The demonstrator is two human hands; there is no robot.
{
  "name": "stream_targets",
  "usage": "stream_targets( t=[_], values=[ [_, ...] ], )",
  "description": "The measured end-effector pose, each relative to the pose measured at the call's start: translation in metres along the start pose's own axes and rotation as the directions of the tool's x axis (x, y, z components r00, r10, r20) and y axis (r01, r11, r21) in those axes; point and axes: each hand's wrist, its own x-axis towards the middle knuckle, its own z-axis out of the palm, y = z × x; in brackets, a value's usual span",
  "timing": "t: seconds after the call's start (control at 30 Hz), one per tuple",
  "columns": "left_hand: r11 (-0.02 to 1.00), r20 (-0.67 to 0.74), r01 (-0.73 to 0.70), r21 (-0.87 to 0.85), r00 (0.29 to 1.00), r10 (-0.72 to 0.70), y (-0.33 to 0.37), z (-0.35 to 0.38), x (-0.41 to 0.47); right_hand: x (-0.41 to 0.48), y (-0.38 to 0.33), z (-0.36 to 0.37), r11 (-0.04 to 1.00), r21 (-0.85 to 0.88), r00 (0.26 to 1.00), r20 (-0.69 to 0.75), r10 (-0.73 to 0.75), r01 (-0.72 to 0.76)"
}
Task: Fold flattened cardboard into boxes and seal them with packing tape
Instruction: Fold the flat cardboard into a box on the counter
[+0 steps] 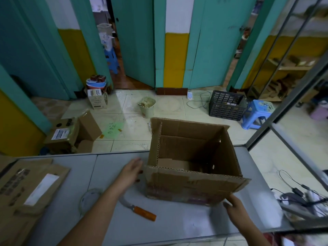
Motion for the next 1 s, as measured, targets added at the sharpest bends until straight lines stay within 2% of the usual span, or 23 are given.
stream_targets(
  t=[0.07, 0.13, 0.23, 0.37, 0.57, 0.73, 0.8, 0.9, 1.0],
  values=[
    [0.995, -0.01, -0.051, -0.081, 0.999, 0.05, 0.023, 0.0, -0.002, -0.004, -0.017, -0.019, 0.978, 0.211, 0.996, -0.085, 0.015, 0.003],
    [0.991, 0.042, -0.09, -0.096, 0.995, 0.094, 0.042, 0.002, -0.002, -0.006, -0.043, -0.043, 0.904, 0.417, 0.981, -0.196, -0.006, 0.089],
    [0.993, 0.136, -0.091, -0.074, 0.986, 0.101, 0.052, 0.01, 0.006, -0.006, -0.094, -0.074, 0.832, 0.501, 0.968, -0.196, -0.159, 0.238],
    [0.99, 0.2, -0.133, -0.057, 0.969, 0.142, 0.047, 0.024, 0.01, -0.008, -0.142, -0.089, 0.847, 0.449, 0.948, -0.002, -0.319, 0.286],
    [0.983, 0.171, -0.165, -0.082, 0.969, 0.177, 0.043, 0.027, 0.012, -0.018, -0.137, -0.077, 0.837, 0.406, 0.905, 0.054, -0.422, 0.367],
    [0.981, 0.178, -0.185, -0.053, 0.965, 0.191, 0.037, 0.023, 0.008, -0.023, -0.129, -0.071, 0.917, 0.17, 0.898, 0.204, -0.39, 0.36],
    [0.984, 0.183, -0.17, -0.057, 0.967, 0.177, 0.037, 0.022, 0.008, -0.021, -0.132, -0.07, 0.927, 0.11, 0.913, 0.164, -0.374, 0.359],
    [0.986, 0.159, -0.15, -0.066, 0.974, 0.159, 0.038, 0.021, 0.005, -0.015, -0.134, -0.062, 0.954, 0.065, 0.955, -0.075, -0.287, 0.292],
    [0.989, 0.179, -0.118, -0.085, 0.975, 0.132, 0.039, 0.017, 0.0, -0.008, -0.13, -0.048, 0.956, 0.0, 0.936, -0.204, -0.288, 0.294]
  ],
)
